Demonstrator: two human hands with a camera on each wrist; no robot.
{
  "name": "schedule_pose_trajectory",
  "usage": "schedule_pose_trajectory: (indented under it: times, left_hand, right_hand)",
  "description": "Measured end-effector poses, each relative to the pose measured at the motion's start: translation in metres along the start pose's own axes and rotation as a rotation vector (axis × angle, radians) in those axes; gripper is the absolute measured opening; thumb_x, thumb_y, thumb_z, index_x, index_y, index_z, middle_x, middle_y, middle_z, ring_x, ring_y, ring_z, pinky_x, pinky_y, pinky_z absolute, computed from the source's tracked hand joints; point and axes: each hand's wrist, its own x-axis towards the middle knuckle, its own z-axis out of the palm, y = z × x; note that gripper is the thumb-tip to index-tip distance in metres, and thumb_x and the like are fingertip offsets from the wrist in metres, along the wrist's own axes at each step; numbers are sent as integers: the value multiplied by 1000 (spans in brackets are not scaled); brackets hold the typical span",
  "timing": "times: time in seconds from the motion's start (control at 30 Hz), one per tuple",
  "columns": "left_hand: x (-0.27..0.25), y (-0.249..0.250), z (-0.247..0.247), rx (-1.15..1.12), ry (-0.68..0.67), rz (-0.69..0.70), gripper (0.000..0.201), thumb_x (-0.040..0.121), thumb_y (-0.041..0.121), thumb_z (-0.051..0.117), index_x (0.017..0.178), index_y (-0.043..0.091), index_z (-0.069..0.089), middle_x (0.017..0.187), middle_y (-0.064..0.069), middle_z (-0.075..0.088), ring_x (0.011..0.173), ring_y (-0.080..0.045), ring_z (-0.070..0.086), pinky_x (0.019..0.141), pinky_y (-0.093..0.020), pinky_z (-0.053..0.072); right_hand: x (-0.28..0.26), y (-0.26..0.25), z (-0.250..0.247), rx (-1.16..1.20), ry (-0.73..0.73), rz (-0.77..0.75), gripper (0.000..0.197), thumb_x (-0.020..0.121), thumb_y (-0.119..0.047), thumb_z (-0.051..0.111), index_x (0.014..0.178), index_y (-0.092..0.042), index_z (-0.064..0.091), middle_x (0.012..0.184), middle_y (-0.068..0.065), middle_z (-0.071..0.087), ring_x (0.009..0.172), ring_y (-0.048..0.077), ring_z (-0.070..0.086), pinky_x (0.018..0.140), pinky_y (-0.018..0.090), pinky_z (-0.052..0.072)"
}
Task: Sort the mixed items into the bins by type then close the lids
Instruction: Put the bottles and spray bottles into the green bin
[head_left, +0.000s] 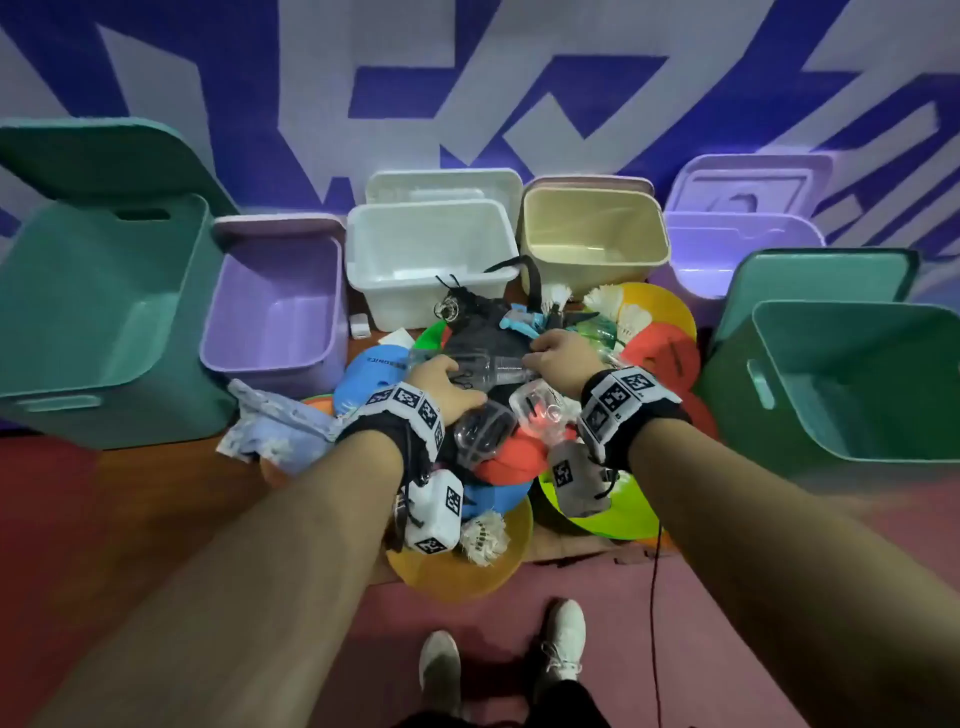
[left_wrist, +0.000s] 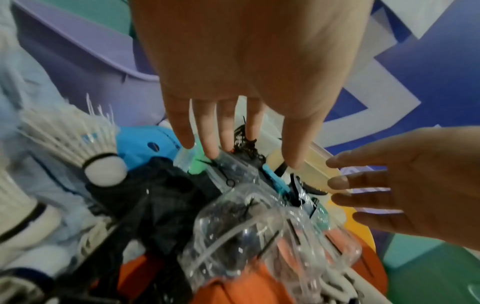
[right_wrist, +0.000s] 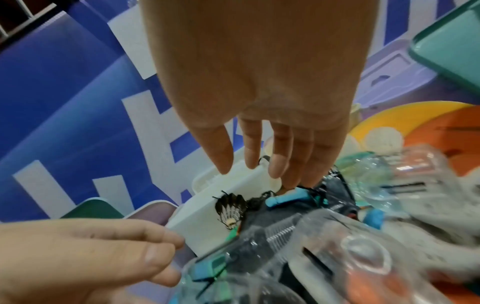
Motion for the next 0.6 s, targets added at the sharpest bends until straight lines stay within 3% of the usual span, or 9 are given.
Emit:
schedule_pose_trajectory:
  times: [0.1, 0.23, 0.3, 0.43, 0.53, 0.6]
  left_hand:
    - [5, 0, 15, 65, -75, -1, 77, 79, 40, 74, 142, 14, 40, 141, -8, 50, 126, -25, 50, 100, -28, 39]
    - [15, -1, 35, 155, -113, -26, 80, 74, 44, 76, 140, 15, 40, 136, -9, 52, 120, -28, 53, 98, -31, 44]
    - [21, -4, 42, 180, -117, -35, 80, 71, 45, 78, 136, 16, 42, 132, -9, 55, 118, -28, 55, 99, -34, 45]
    - [28, -7, 56, 216, -156, -90, 90, 66, 48, 82, 139, 17, 39, 135, -8, 52, 121, -29, 52, 99, -35, 45]
    - [29, -9, 64, 220, -139, -133, 105, 60, 46, 85, 145, 19, 29, 136, -9, 50, 120, -30, 53, 98, -39, 47]
    - [27, -10, 68, 211, -113, -165, 100, 60, 42, 84, 142, 19, 31, 123, -8, 58, 108, -29, 60, 91, -38, 52]
  right_hand:
    - [7, 18, 7, -28, 10, 66, 38, 90, -21, 60, 124, -6, 56, 119, 12, 61, 108, 29, 58, 86, 31, 45]
    - [23, 42, 16, -90, 18, 129, 44, 87, -31, 63, 124, -9, 53, 117, 7, 62, 105, 26, 59, 83, 30, 46]
    - [30, 49, 20, -100, -2, 157, 45, 88, -30, 59, 127, -11, 50, 119, 13, 61, 106, 29, 59, 87, 34, 50]
    - [39, 57, 29, -167, -90, 171, 55, 87, -32, 56, 136, -14, 40, 130, 16, 52, 115, 33, 54, 96, 41, 47]
    - [47, 66, 41, -228, -159, 164, 75, 74, -51, 67, 134, -15, 38, 126, 15, 53, 112, 35, 55, 94, 44, 49]
    - [47, 69, 45, -208, -177, 157, 74, 67, -54, 69, 126, -17, 42, 116, 11, 59, 103, 31, 59, 87, 42, 53]
